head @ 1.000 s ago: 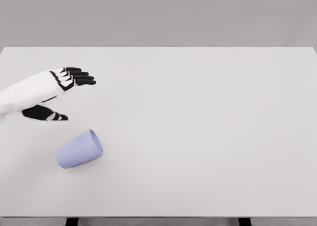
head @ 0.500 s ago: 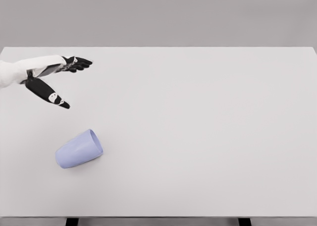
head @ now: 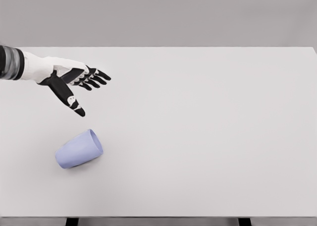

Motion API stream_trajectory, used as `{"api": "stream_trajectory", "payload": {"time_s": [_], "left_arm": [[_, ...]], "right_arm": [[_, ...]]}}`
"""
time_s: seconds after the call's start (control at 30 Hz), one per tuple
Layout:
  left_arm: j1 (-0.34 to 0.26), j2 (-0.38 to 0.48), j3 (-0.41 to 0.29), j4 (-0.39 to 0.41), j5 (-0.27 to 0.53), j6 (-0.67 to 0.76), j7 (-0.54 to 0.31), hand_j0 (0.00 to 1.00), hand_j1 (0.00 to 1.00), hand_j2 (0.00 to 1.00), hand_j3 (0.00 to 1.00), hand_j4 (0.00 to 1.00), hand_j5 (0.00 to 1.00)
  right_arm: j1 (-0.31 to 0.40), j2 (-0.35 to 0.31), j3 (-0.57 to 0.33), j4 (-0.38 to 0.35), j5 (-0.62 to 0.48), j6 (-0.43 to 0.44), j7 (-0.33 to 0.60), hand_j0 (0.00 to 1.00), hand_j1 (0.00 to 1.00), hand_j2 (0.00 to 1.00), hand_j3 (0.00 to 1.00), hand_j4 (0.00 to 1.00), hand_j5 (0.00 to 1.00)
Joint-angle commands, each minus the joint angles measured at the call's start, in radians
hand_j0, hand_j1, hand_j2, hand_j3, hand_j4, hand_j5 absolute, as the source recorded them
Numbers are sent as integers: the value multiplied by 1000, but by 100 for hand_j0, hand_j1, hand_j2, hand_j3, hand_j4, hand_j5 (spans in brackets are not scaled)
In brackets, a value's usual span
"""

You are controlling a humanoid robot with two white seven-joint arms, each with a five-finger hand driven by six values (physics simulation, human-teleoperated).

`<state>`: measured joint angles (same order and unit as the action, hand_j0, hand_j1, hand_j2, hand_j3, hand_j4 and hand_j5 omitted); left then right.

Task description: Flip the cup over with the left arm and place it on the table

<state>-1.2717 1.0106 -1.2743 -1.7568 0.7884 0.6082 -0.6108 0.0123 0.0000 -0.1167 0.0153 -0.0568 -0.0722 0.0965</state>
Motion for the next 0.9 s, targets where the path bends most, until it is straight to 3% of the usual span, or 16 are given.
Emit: {"api": "stream_trajectory", "payload": {"time_s": [0.0,0.2,0.53,0.67,0.87], "left_arm": [[0,-30,-65,0,41,3,0,100,100,100,100,100,100],[-3,-26,-73,2,77,3,0,100,100,100,100,100,100],[-37,62,-76,-9,158,3,0,100,100,100,100,100,100],[-37,111,-115,-9,181,3,0,100,100,100,100,100,100],[-31,112,-164,-7,192,3,0,100,100,100,100,100,100]], "right_arm": [[2,0,0,0,0,0,0,100,100,100,100,100,100],[2,0,0,0,0,0,0,100,100,100,100,100,100],[2,0,0,0,0,0,0,100,100,100,100,100,100],[2,0,-1,0,-1,0,0,100,100,100,100,100,100],[2,0,-1,0,-1,0,0,100,100,100,100,100,100]]}}
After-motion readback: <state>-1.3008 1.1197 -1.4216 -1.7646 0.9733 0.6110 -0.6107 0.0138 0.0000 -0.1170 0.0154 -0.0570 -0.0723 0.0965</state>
